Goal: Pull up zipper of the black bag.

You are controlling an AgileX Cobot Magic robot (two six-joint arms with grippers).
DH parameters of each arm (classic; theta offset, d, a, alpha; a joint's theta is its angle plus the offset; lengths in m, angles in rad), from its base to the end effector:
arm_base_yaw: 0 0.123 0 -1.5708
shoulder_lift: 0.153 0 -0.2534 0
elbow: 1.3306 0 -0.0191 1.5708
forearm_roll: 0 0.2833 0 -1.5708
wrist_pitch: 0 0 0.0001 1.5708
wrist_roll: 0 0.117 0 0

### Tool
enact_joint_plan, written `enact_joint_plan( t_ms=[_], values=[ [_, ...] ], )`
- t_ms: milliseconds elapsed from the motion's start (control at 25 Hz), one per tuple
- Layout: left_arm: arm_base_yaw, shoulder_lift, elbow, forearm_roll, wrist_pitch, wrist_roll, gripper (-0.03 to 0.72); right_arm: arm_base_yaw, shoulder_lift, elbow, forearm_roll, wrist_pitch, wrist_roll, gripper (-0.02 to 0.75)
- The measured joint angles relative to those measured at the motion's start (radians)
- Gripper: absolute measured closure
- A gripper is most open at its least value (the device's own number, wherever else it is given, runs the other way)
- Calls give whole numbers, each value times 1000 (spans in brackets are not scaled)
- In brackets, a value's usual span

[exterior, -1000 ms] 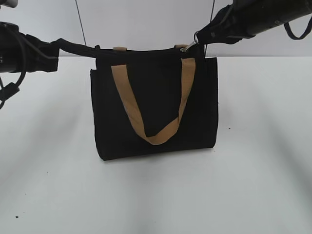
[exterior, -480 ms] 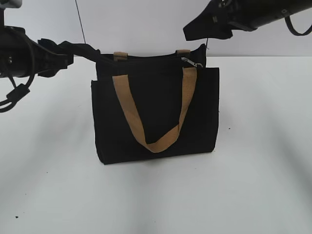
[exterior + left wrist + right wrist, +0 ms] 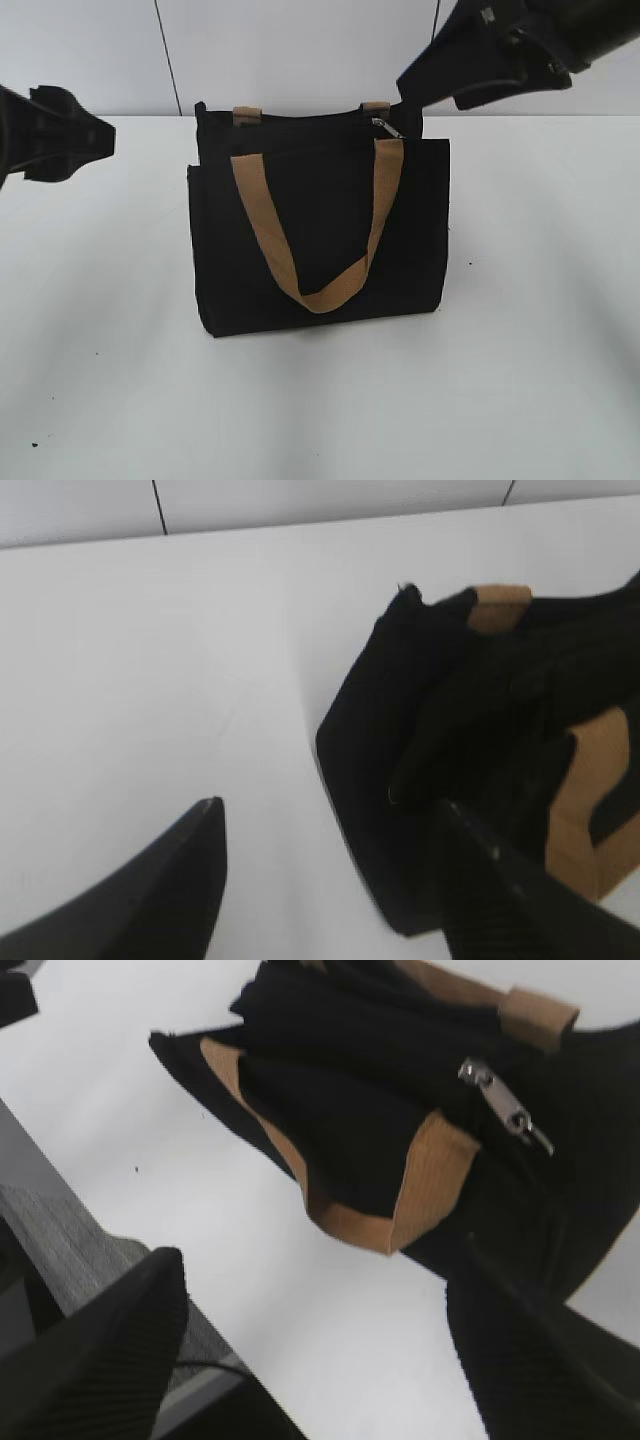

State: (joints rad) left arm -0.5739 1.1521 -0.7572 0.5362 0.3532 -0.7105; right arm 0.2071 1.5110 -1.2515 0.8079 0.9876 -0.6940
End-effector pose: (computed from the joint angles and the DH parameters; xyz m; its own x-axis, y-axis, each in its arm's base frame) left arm 0.2659 -0.1472 0.2334 -0.5573 0.1253 -0.8208 0.3077 0.9493 -0.0640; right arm 0.3356 0.1427 0.2680 -0.7173 -0.2897 -0.6337 -0.6239 0.6719 0.3991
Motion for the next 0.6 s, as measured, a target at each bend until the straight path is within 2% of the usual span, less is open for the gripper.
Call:
enact_joint_plan(
  t_ms=[120,240,360,600],
  values=[
    [-71,-72,0,-76,162,18,192,0,-29,0,-81,88,59,139],
    [-126,-137,0,-159,307,100,192,0,-78,0,-132,168,103,164],
    [-151,-208,0,-216,415,163,192,0,-146,0,-166,218,133,172],
    [-153,-437,-1,-281,605,259,192,0,-349,19,-269,223,255,172]
  ],
)
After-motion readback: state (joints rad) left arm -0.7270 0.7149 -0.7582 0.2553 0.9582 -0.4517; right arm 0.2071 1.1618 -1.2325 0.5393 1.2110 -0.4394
